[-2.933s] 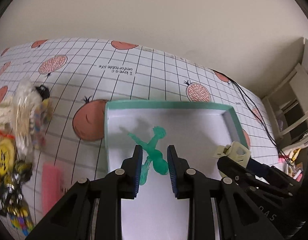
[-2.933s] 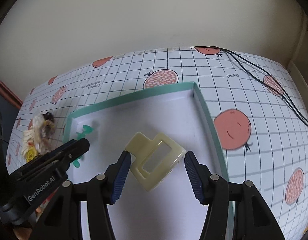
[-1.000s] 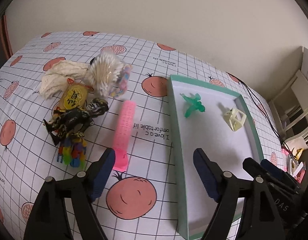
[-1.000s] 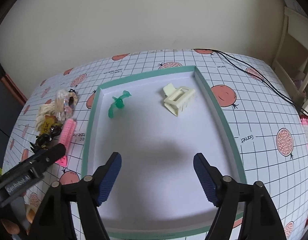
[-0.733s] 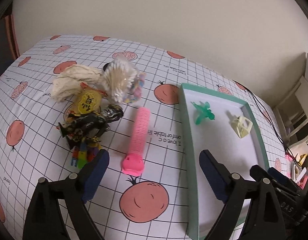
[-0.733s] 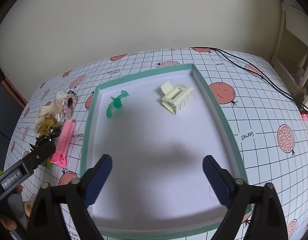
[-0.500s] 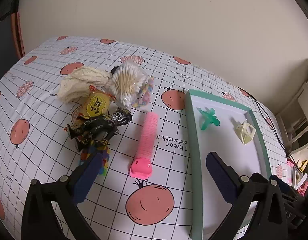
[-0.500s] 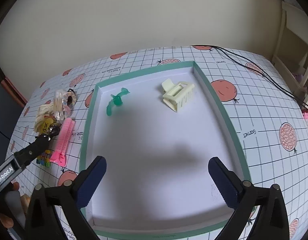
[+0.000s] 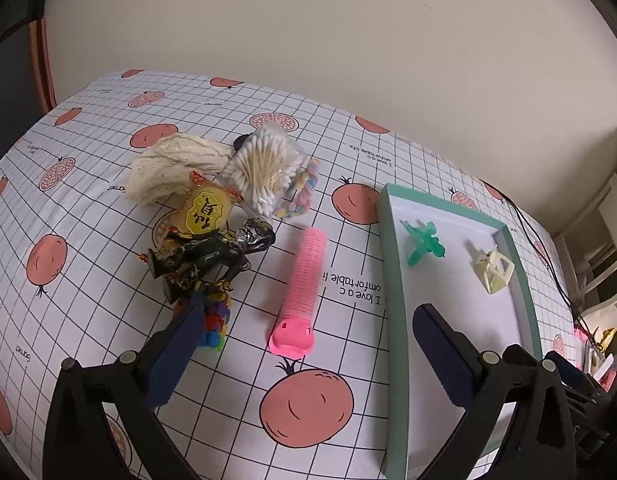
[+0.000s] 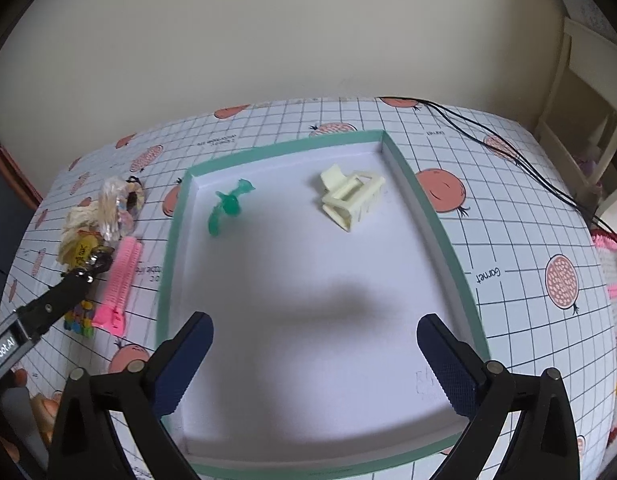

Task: Organize objects
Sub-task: 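Withdraw both tools from the tray back toward the toy pile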

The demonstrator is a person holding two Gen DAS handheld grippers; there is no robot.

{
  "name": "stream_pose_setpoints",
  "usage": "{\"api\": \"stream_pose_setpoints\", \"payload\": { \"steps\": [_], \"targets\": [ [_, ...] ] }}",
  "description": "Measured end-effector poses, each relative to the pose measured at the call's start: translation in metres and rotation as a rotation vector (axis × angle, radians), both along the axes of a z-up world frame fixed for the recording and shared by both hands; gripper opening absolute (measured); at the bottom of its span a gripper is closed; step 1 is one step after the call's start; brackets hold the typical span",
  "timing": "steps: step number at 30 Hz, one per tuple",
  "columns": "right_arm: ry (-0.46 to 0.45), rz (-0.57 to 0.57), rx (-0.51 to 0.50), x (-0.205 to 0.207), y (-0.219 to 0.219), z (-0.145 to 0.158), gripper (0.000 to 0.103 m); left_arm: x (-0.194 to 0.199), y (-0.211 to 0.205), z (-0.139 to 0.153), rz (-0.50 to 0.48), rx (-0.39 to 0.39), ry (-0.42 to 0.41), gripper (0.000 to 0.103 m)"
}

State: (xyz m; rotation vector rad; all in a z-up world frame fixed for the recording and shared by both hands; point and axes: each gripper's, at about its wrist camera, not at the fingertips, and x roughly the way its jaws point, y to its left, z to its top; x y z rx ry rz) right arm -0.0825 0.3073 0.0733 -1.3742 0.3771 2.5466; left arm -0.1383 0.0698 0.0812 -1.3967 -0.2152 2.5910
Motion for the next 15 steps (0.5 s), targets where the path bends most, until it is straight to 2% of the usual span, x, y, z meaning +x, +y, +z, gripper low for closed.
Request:
{"api": "stream_pose_setpoints", "payload": {
  "steps": [11, 15],
  "targets": [
    [0.053, 0.053, -0.074, -0.020, -0.035, 0.045, 0.103, -0.007, -0.022, 0.031, 0.009, 0.063, -0.015, 0.103],
    [0.054, 0.086, -0.075, -0.031, -0.055, 0.057, 0.103, -0.013, -0.033, 0.039, 0.031, 0.033, -0.041, 0.103]
  ]
}}
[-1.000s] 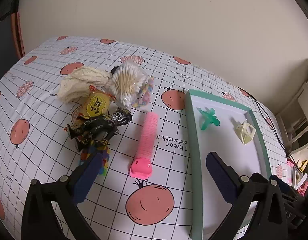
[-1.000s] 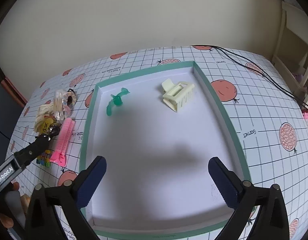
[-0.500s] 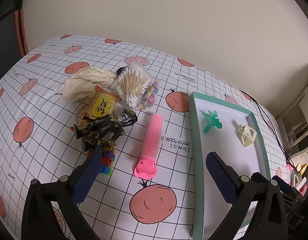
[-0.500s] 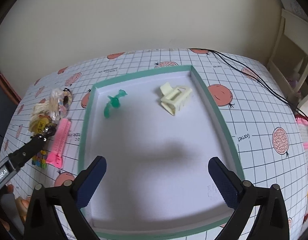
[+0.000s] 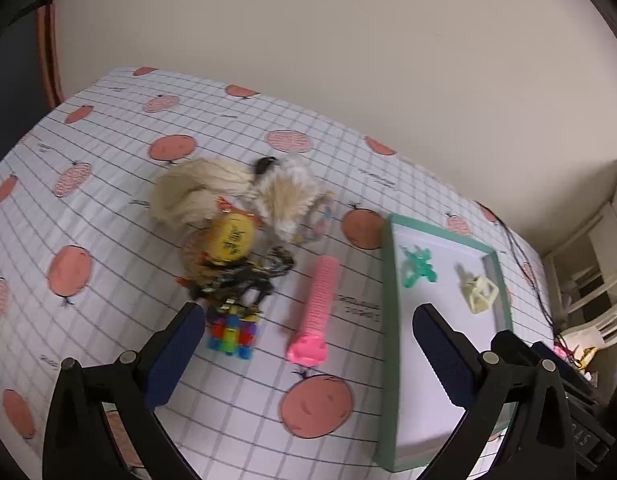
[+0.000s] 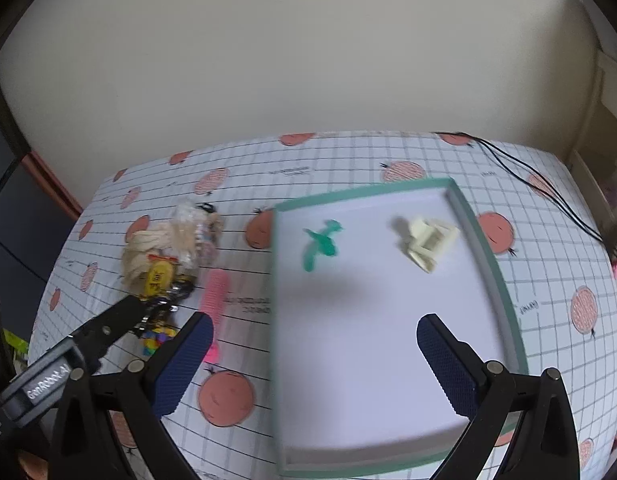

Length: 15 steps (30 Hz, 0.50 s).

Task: Organize objects
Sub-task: 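Withdraw both tools from the tray back toward the toy pile, then grasp the pink hair roller with the right gripper while the left gripper grasps the black action figure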

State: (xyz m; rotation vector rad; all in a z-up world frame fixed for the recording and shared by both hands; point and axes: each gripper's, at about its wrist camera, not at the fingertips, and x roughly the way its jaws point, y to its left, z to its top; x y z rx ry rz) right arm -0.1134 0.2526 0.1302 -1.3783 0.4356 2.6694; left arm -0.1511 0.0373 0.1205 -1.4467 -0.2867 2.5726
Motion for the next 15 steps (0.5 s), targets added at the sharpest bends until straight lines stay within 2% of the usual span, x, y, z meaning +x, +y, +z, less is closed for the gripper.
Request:
{"api": "stream_pose_setpoints", "payload": {
  "steps": [3, 8, 11, 15],
  "targets": [
    [-0.001, 0.022, -0.026, -0.011, -0.013, 0.003, 0.103, -0.006, -0.008, 0.006, 0.021, -0.053, -0.011, 0.103],
    [-0.002, 0.049, -0.041, -0.025, -0.030, 0.004, 0.103, -0.021, -0.030, 0.008, 0.097, -0.072, -0.034, 0.103],
    [-0.007, 0.084, -0.025, -0.036, -0.041, 0.001, 0.103, -0.030, -0.038, 0.001, 0.112, -0.106, -0.047, 0.103],
    [-0.034, 0.102, -0.021, -0.053, -0.053, -0.013, 0.101, -0.040, -0.049, -0.013, 0.124, -0.099, -0.089, 0.103]
  ]
}}
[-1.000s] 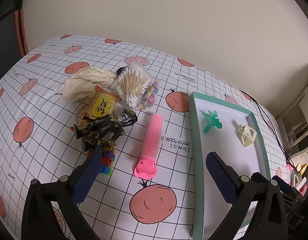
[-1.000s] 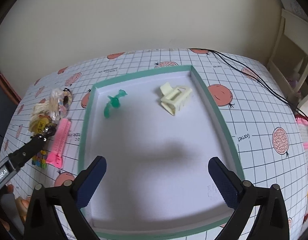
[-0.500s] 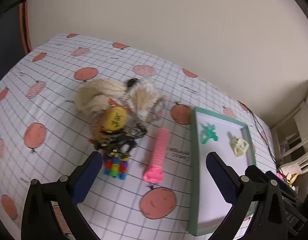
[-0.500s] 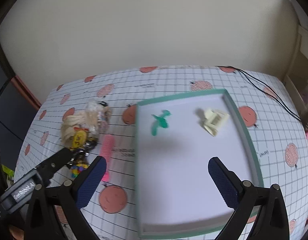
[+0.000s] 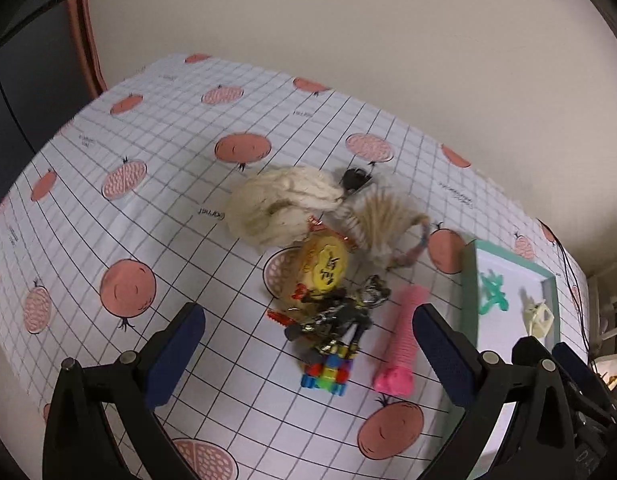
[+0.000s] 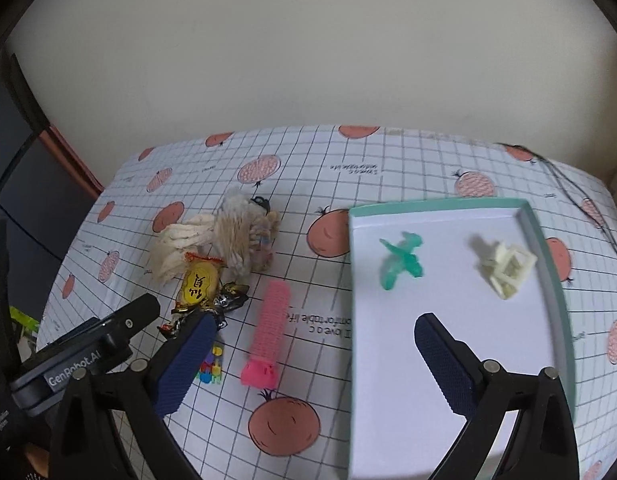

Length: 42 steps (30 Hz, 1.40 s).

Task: Organize objects
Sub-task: 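Grasp the pink hair roller with the right gripper while the left gripper grasps the black action figure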

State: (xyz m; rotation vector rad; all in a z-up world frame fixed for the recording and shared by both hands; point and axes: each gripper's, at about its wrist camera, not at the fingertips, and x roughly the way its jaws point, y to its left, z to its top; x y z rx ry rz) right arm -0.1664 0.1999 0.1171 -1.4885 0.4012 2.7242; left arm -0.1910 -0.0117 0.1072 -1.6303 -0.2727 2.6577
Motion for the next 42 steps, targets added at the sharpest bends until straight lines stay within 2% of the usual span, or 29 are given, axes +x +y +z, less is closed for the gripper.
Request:
{"api": "stream_pose_setpoints", "payload": {
  "steps": [8, 22, 28, 31, 36, 39, 40, 42],
  "targets": [
    [-0.066, 0.052, 0.015, -0.024, -0.022, -0.031, 0.093, -0.021, -0.008, -0.019, 0.027, 0.041, -0.042, 0.102],
    [-0.161, 0.106, 0.010, -0.037, -0.041, -0.071, 0.084, -0.039, 0.019, -0.056, -0.056, 0.069, -0.115, 0.094],
    [-0.195, 0.115, 0.017, -0.039, -0.046, -0.084, 0.080, -0.038, 0.029, -0.063, -0.067, 0.018, -0.122, 0.093],
    [-0.208, 0.114, 0.014, -0.040, -0.047, -0.089, 0.076, -0.037, 0.029, -0.066, -0.060, -0.011, -0.125, 0.085],
    [-0.210, 0.123, 0.012, -0.039, -0.050, -0.089, 0.073, -0.036, 0.031, -0.068, -0.066, -0.026, -0.125, 0.084],
    [-0.213, 0.127, 0.011, -0.040, -0.051, -0.090, 0.068, -0.034, 0.032, -0.067, -0.068, -0.029, -0.121, 0.078],
    [-0.215, 0.128, 0.009, -0.041, -0.051, -0.090, 0.064, -0.034, 0.032, -0.067, -0.068, -0.030, -0.122, 0.072],
    [-0.219, 0.128, -0.004, -0.044, -0.052, -0.091, 0.058, -0.034, 0.032, -0.066, -0.071, -0.031, -0.121, 0.068]
  ]
}}
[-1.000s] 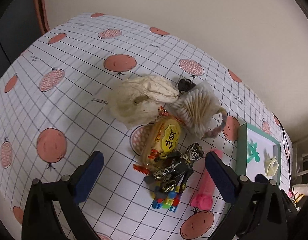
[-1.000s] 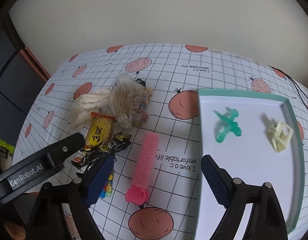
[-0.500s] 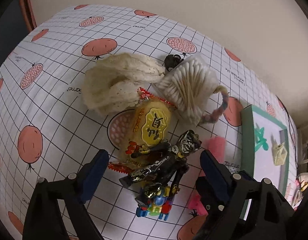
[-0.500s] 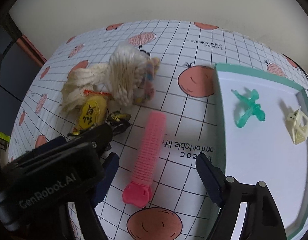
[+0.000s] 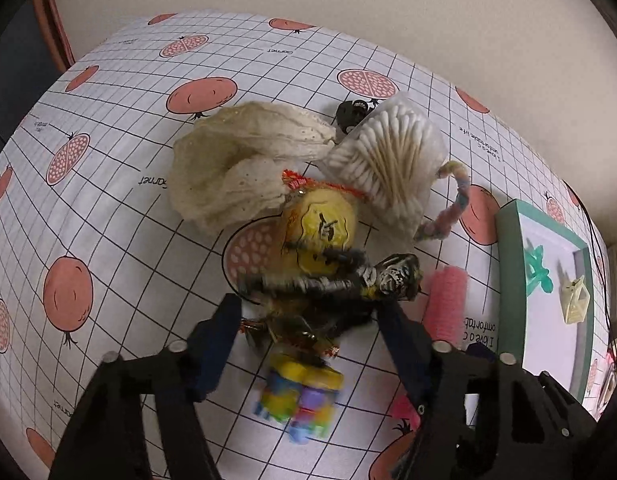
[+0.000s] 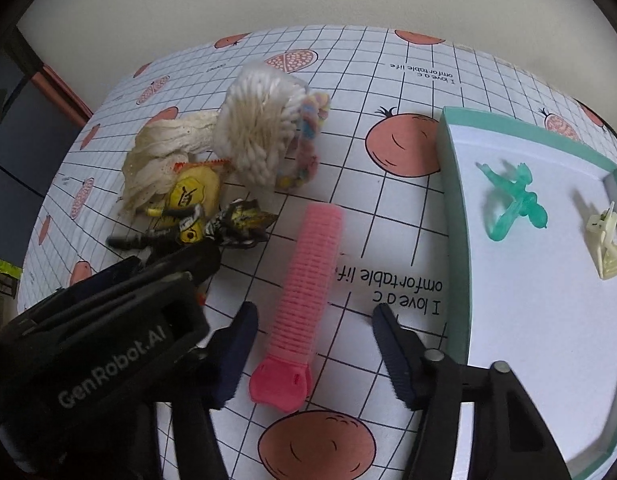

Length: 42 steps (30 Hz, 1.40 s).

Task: Organize objects
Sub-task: 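Grasp the pink hair roller with the right gripper while the left gripper grasps the black action figure, then carry the roller and action figure into the tray and open both grippers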

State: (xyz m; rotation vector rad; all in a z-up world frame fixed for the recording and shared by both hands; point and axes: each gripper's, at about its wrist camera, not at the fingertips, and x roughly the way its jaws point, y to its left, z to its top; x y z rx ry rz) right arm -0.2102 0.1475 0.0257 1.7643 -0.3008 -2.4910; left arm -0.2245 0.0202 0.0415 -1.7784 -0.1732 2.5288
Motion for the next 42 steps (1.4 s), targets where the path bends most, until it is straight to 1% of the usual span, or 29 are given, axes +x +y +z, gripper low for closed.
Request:
{"api": "stream_pose_setpoints", "payload": {
  "steps": [2, 4, 5, 6, 8, 10, 14, 20, 26, 27, 29, 37, 42],
  "targets": [
    [-0.005, 0.004, -0.010, -0.001, -0.001, -0.001, 0.052, 0.000, -0.001, 0.000, 0.001, 0.005, 0.000, 0.068],
    [-0.007, 0.008, -0.011, -0.001, -0.002, -0.001, 0.048, 0.000, -0.002, 0.000, 0.003, 0.013, -0.002, 0.068],
    [-0.005, 0.009, -0.008, -0.002, -0.002, -0.001, 0.043, 0.000, -0.002, 0.000, 0.002, 0.015, -0.002, 0.068],
    [-0.006, 0.009, -0.008, -0.002, -0.002, -0.001, 0.041, 0.000, -0.002, 0.000, 0.002, 0.016, -0.002, 0.068],
    [-0.007, 0.008, -0.015, 0.000, 0.001, -0.001, 0.033, -0.001, -0.003, 0.000, 0.002, 0.021, -0.001, 0.068],
    [-0.008, 0.009, -0.016, 0.001, 0.003, -0.001, 0.029, -0.001, -0.004, 0.000, 0.004, 0.026, -0.002, 0.068],
    [-0.008, 0.010, -0.025, 0.002, 0.007, 0.000, 0.027, -0.001, -0.005, 0.002, 0.006, 0.028, 0.002, 0.068],
    [0.005, 0.009, -0.035, 0.002, 0.010, 0.005, 0.027, -0.001, -0.009, 0.009, 0.013, 0.036, 0.019, 0.068],
    [0.037, 0.011, -0.043, 0.004, 0.012, 0.023, 0.027, 0.000, -0.013, 0.023, 0.025, 0.047, 0.053, 0.068],
    [0.044, 0.011, -0.044, 0.012, 0.012, 0.029, 0.027, 0.001, -0.014, 0.025, 0.027, 0.049, 0.058, 0.068],
    [0.057, 0.013, -0.048, 0.014, 0.014, 0.035, 0.027, 0.002, -0.015, 0.032, 0.031, 0.050, 0.075, 0.067],
    [0.085, 0.005, -0.055, 0.014, 0.015, 0.047, 0.027, 0.004, -0.016, 0.050, 0.035, 0.061, 0.115, 0.067],
    [0.096, -0.021, -0.056, 0.017, 0.032, 0.054, 0.027, 0.006, -0.005, 0.058, 0.019, 0.064, 0.129, 0.068]
  ]
}}
